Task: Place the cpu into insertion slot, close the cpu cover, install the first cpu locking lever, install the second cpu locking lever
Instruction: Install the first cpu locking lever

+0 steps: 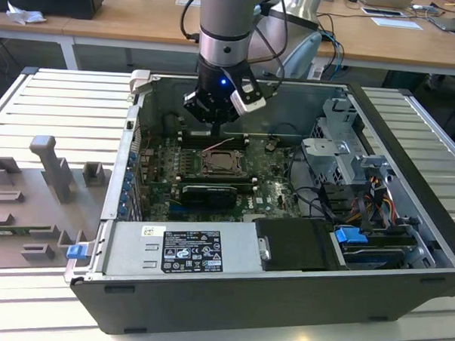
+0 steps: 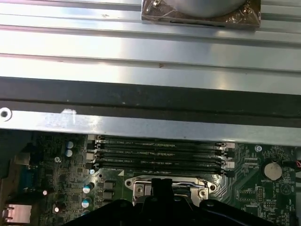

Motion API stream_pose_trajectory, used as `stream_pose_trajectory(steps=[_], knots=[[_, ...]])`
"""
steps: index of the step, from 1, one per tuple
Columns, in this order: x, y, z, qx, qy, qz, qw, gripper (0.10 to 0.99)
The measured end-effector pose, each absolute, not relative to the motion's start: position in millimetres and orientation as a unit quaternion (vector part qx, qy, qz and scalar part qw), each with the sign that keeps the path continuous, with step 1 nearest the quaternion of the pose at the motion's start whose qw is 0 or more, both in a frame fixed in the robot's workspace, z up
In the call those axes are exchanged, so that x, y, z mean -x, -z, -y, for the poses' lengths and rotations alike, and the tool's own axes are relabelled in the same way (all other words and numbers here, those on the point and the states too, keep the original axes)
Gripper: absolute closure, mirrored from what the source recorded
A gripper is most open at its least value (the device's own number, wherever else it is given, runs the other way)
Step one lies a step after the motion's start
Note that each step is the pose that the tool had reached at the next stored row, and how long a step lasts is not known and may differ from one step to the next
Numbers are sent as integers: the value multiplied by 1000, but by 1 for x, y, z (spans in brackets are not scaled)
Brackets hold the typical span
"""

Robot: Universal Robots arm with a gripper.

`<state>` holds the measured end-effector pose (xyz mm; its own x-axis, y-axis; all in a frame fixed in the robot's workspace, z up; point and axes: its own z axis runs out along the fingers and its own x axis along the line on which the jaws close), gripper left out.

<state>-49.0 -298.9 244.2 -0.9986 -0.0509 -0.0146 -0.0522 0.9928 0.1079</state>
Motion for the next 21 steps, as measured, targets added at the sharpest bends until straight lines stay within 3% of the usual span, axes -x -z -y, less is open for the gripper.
stream_pose_trajectory(steps=[21], knots=[[29,-224,293,26,-69,-997,6,980]])
